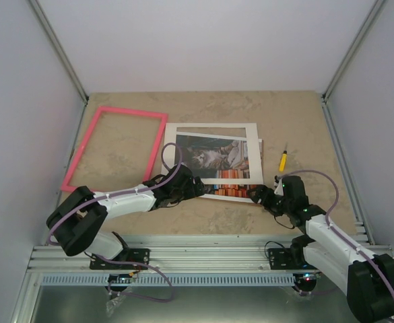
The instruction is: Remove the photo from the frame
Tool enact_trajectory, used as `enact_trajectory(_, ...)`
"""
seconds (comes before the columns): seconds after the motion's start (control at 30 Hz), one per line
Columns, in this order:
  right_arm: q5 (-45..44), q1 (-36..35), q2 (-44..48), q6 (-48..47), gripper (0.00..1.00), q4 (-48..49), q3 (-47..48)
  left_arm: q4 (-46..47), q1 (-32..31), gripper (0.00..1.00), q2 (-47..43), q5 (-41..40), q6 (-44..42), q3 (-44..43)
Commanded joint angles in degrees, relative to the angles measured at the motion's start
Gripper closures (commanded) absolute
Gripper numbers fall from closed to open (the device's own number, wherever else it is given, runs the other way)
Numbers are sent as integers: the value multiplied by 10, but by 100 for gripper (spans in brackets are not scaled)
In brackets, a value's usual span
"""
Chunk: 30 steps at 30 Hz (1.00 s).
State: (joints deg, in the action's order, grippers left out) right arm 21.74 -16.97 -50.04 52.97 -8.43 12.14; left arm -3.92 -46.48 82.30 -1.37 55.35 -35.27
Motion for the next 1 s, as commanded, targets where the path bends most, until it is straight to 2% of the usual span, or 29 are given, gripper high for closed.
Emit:
enact_trajectory(0.0,16,3,-15,17,14,8,-14,-8,-2,1,-2,13,10,9)
enact_trajectory(0.27,22,4,-20,55,11,27,-26,-5,-2,1,-1,14,11,10)
enact_trajectory(0.4,-9,4,3,68,3,-14,-19,-7,-2,1,0,14,10,9)
enact_trajectory(0.57,-20,5,25,86,2,-34,-23,-7,-2,1,-3,14,9,7)
enact_trajectory(0.97,11,6,0,133,2,48,-47,8,-2,1,-3,14,12,15)
